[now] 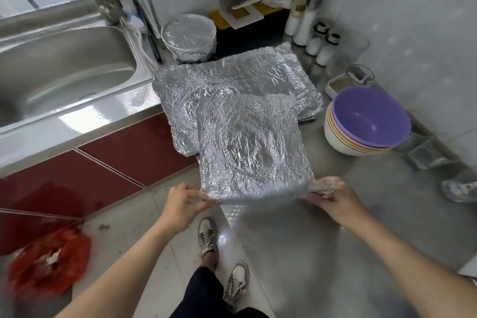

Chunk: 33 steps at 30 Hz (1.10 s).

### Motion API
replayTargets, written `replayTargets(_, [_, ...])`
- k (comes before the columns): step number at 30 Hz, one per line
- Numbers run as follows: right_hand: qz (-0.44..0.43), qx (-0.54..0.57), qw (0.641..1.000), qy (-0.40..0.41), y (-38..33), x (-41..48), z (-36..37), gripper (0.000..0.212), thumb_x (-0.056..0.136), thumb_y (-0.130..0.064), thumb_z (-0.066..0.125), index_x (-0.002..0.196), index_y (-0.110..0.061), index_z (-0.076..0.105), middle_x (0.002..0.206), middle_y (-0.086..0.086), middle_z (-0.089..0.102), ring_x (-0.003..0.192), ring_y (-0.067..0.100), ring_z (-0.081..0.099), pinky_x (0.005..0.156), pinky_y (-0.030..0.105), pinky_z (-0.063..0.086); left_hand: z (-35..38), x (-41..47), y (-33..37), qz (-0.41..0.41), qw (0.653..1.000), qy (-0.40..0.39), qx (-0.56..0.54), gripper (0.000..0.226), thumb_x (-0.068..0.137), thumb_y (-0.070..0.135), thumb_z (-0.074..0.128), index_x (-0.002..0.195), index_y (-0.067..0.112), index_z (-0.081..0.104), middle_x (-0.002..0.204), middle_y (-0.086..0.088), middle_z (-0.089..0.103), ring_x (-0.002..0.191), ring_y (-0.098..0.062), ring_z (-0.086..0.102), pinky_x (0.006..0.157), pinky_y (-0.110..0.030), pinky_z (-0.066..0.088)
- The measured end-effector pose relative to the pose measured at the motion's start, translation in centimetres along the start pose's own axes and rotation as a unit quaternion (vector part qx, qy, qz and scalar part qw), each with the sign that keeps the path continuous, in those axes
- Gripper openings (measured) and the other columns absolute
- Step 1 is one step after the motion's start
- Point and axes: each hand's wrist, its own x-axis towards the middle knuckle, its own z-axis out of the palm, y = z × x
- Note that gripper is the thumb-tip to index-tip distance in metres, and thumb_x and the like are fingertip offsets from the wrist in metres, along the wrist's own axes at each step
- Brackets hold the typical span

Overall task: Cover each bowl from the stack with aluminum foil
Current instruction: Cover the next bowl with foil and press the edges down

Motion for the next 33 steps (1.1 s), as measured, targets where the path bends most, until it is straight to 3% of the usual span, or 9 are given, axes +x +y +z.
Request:
replayTargets(3, [0.039, 0.004, 0.999, 0.022, 0.0, 0.5, 0.2, 0.029, 0.077, -0.039, 0.078, 0.101, -0.024, 0.073, 0.097, -0.002, 0.065, 0.106, 0.014, 0.052, 0.089, 0.026, 0.042, 0.5, -0.1, 0.4, -0.085, 0.986, 0.000, -0.146, 0.025, 0.068, 0.056, 0.080, 0.069, 0.032, 0.076, 0.077, -0.005, 0.069, 0.073, -0.015, 0.051, 0.065, -0.023, 0.041])
replayTargets(6, [0.080, -0.012, 0.996, 0.038, -0.3, 0.5, 0.9, 0.028, 0.078, -0.039, 0.076, 0.078, -0.011, 0.074, 0.082, -0.002, 0.062, 0.098, 0.019, 0.046, 0.078, 0.027, 0.035, 0.9, -0.1, 0.8, -0.149, 0.963, 0.002, -0.224, 0.032, 0.074, 0.040, 0.081, 0.073, 0.009, 0.076, 0.065, -0.005, 0.067, 0.065, -0.019, 0.055, 0.063, -0.036, 0.044])
replayTargets(9, [0.137, -0.031, 0.989, 0.055, -0.3, 0.5, 1.4, 0.052, 0.079, -0.047, 0.072, 0.045, -0.015, 0.050, 0.067, -0.001, 0.048, 0.084, 0.026, 0.044, 0.069, 0.032, 0.027, 1.3, -0.2, 0.9, -0.183, 0.948, 0.018, -0.259, 0.031, 0.075, 0.032, 0.083, 0.071, 0.002, 0.074, 0.067, -0.013, 0.072, 0.064, -0.018, 0.062, 0.069, -0.038, 0.048])
replayTargets(11, [0.141, -0.063, 0.986, 0.066, -0.6, 0.5, 1.7, 0.062, 0.079, -0.054, 0.069, 0.040, -0.016, 0.038, 0.061, 0.002, 0.045, 0.077, 0.030, 0.045, 0.069, 0.035, 0.031, 1.5, -0.3, 1.2, -0.194, 0.941, 0.035, -0.274, 0.035, 0.075, 0.031, 0.084, 0.074, -0.002, 0.073, 0.068, -0.015, 0.072, 0.061, -0.016, 0.063, 0.070, -0.037, 0.049])
replayTargets(15, [0.152, -0.137, 0.976, 0.079, -0.6, 0.7, 2.4, 0.067, 0.082, -0.064, 0.060, 0.042, -0.014, 0.037, 0.053, 0.001, 0.039, 0.067, 0.032, 0.041, 0.068, 0.040, 0.037, 1.9, -0.8, 1.8, -0.198, 0.937, 0.060, -0.281, 0.029, 0.078, 0.023, 0.083, 0.064, 0.003, 0.068, 0.064, -0.015, 0.070, 0.053, -0.012, 0.061, 0.064, -0.030, 0.050])
replayTargets(18, [0.171, -0.157, 0.968, 0.091, -1.0, 0.6, 2.7, 0.061, 0.087, -0.062, 0.054, 0.049, -0.017, 0.040, 0.066, 0.007, 0.053, 0.074, 0.030, 0.040, 0.064, 0.037, 0.031, 2.2, -1.4, 2.0, -0.197, 0.937, 0.073, -0.281, 0.028, 0.079, 0.020, 0.082, 0.066, 0.001, 0.066, 0.064, -0.017, 0.070, 0.049, -0.010, 0.060, 0.053, -0.020, 0.050])
replayTargets(23, [0.179, -0.212, 0.954, 0.114, -1.3, 0.0, 3.0, 0.056, 0.092, -0.061, 0.044, 0.074, -0.012, 0.065, 0.090, 0.009, 0.065, 0.092, 0.033, 0.053, 0.073, 0.037, 0.036, 2.3, -2.2, 2.0, -0.207, 0.915, 0.068, -0.339, 0.027, 0.079, 0.006, 0.081, 0.074, 0.007, 0.054, 0.068, -0.017, 0.067, 0.059, -0.018, 0.070, 0.056, -0.027, 0.050])
replayTargets(28, [0.187, -0.218, 0.948, 0.136, -1.5, -0.1, 3.3, 0.057, 0.092, -0.060, 0.042, 0.075, -0.012, 0.067, 0.089, 0.007, 0.066, 0.096, 0.032, 0.054, 0.077, 0.039, 0.039, 2.1, -2.6, 2.1, -0.211, 0.895, 0.072, -0.387, 0.031, 0.080, -0.008, 0.073, 0.087, 0.009, 0.049, 0.079, -0.020, 0.062, 0.058, -0.021, 0.070, 0.049, -0.021, 0.053])
replayTargets(33, [0.187, -0.238, 0.944, 0.129, -2.1, -0.1, 3.1, 0.057, 0.093, -0.060, 0.040, 0.074, -0.012, 0.065, 0.091, 0.008, 0.069, 0.096, 0.031, 0.056, 0.076, 0.037, 0.037, 2.0, -2.9, 2.2, -0.196, 0.907, 0.067, -0.365, 0.030, 0.081, -0.008, 0.073, 0.095, 0.006, 0.051, 0.072, -0.015, 0.057, 0.057, -0.020, 0.069, 0.054, -0.023, 0.056])
